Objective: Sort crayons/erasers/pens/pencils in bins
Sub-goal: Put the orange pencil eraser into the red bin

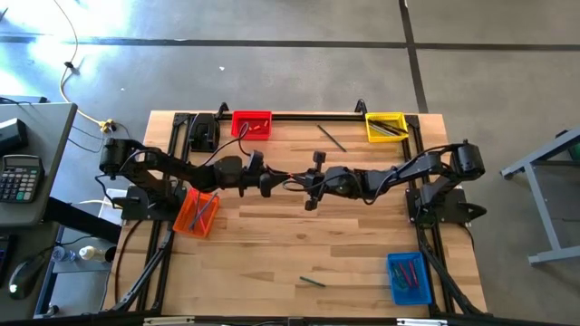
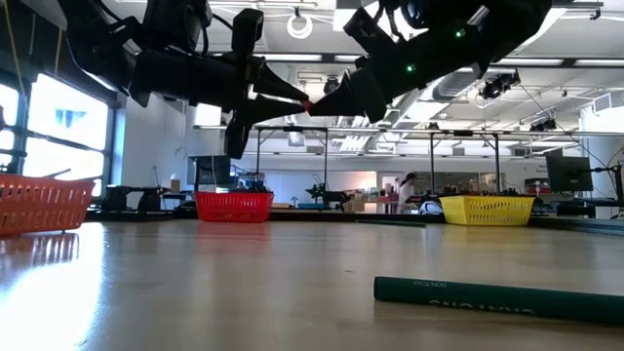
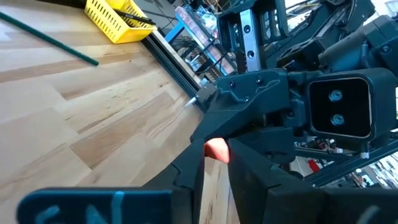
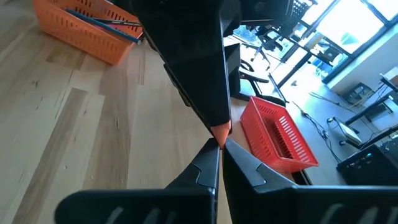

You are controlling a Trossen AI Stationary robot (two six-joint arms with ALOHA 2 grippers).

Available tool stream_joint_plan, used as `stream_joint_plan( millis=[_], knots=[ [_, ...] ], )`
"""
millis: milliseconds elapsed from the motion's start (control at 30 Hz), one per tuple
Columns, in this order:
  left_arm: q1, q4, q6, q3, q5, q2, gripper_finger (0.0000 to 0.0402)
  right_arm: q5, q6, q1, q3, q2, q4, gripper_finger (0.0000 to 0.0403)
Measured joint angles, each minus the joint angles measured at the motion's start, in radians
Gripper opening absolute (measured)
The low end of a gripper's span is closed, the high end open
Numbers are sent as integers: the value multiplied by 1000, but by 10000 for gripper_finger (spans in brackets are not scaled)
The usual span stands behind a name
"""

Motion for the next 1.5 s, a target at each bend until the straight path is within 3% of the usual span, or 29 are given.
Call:
stream_joint_plan(
  millis=[333, 700, 833, 967, 1133, 1400, 1500],
  knots=[
    [0, -8, 46, 0, 0, 0, 5, -12, -19, 10, 0, 0, -9, 17],
    [62, -63, 279, 0, 12, -65, 1, 66, -9, 33, 0, 0, -9, 165],
    [150, -196, 381, 1, 16, -152, 1, 45, 5, 34, 0, 0, -10, 188],
    [268, -360, 483, 1, -23, -242, 1, 45, 18, 33, 0, 0, -10, 170],
    [454, -510, 526, 1, -40, -256, 0, 22, 20, 28, 0, 0, -12, 113],
    [663, -508, 577, 44, 12, -110, 0, -45, 55, -3, 0, 0, -11, 12],
    [688, -508, 616, 98, 23, -23, 0, -44, 56, -4, 0, 0, -11, 6]
  ],
)
